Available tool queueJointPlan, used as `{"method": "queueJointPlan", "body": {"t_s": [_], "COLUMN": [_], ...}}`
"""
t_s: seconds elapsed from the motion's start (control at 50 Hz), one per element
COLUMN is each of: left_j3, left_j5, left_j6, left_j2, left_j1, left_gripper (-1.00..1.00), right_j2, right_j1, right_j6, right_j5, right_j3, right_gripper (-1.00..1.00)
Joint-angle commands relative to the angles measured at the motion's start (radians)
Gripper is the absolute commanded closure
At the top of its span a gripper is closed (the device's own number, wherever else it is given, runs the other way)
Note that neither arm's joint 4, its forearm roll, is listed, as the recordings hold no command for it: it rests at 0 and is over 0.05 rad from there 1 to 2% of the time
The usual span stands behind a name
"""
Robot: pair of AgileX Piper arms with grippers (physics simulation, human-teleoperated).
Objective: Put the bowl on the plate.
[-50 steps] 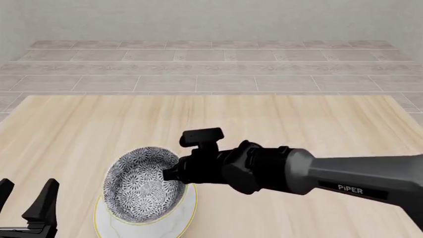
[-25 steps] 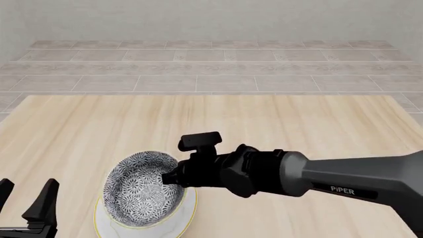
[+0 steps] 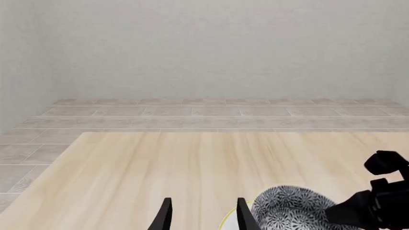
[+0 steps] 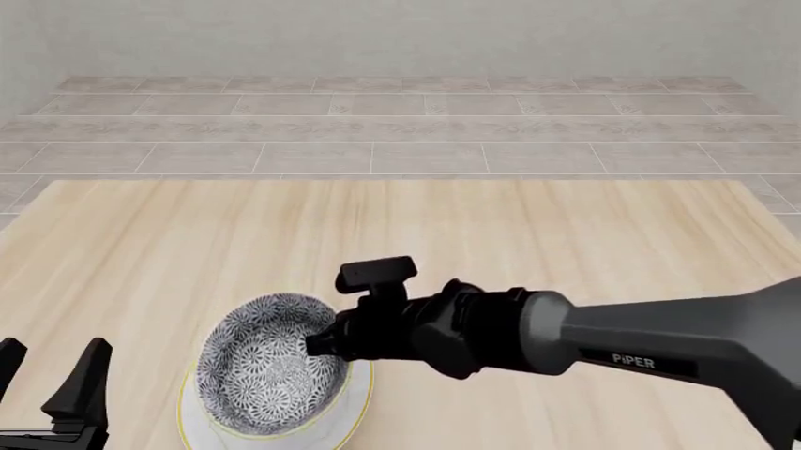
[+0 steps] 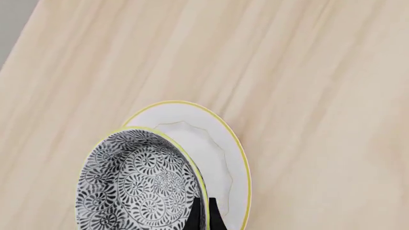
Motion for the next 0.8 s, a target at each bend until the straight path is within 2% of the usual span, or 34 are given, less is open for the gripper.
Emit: {"method": "queueJointPlan", "body": {"t_s": [0.02,0.8], "left_j3": [0.000,0.000], "left_j5": [0.000,0.000], "left_j6": [0.000,0.000], "left_j2": [0.000,0.000], "left_j1": [0.000,0.000], "left_gripper": [-1.00,-1.00], "right_j2": [0.010,0.050], "right_j1": [0.004,0.010], "right_j6": [0.005,0.018], "right_j5": [-0.011,-0.040], "right_j3": [-0.002,0.003], "right_gripper": [1.00,1.00]}}
